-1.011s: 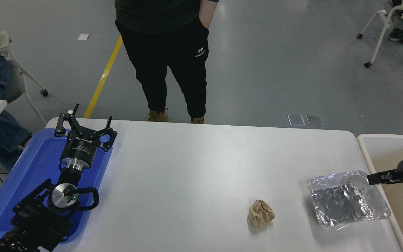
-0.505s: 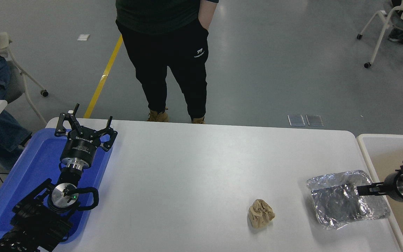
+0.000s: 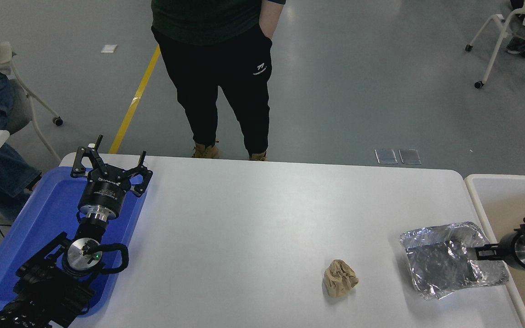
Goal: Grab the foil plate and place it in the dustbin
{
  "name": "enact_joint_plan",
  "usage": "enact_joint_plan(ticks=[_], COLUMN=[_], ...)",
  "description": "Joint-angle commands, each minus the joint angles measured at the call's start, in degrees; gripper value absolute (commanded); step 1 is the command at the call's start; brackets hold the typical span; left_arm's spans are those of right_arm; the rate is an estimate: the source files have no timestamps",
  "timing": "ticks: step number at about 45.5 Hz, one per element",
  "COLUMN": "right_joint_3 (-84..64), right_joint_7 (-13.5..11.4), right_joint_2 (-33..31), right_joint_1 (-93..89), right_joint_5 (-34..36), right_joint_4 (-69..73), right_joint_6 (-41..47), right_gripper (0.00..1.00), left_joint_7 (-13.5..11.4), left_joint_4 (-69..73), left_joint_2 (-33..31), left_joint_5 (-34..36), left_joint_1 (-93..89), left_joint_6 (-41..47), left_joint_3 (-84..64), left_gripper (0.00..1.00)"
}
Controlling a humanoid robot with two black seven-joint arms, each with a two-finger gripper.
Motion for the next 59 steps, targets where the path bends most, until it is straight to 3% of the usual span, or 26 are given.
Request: enact_joint_plan(ticks=[1,32,41,59], right_joint_3=[2.13,2.39,2.13,-0.41], right_joint_7=[1.89,5.23,5.58,4.53], right_joint_2=[0.08,-1.06,-5.89,-23.3], right_joint_1=[-0.66,0.92,5.31,24.99], right_joint_5=[0.59,2.61,2.7,1.03], right_joint_4=[-0.81,0.25,6.04,28.8], right_joint_6=[-0.28,0.87,3.94,16.06], right_gripper=[0.0,0.0,0.0,0.0], left_joint_7=[0.0,0.0,0.0,0.09], left_joint_4=[0.0,0.0,0.0,0.0], left_joint_2=[0.0,0.0,0.0,0.0], left_joint_5=[0.0,0.0,0.0,0.09], left_joint_1=[0.0,0.0,0.0,-0.09], left_joint_6=[-0.01,0.08,-0.01,-0.09], left_joint_3=[0.0,0.0,0.0,0.18], left_gripper=[1.0,1.0,1.0,1.0])
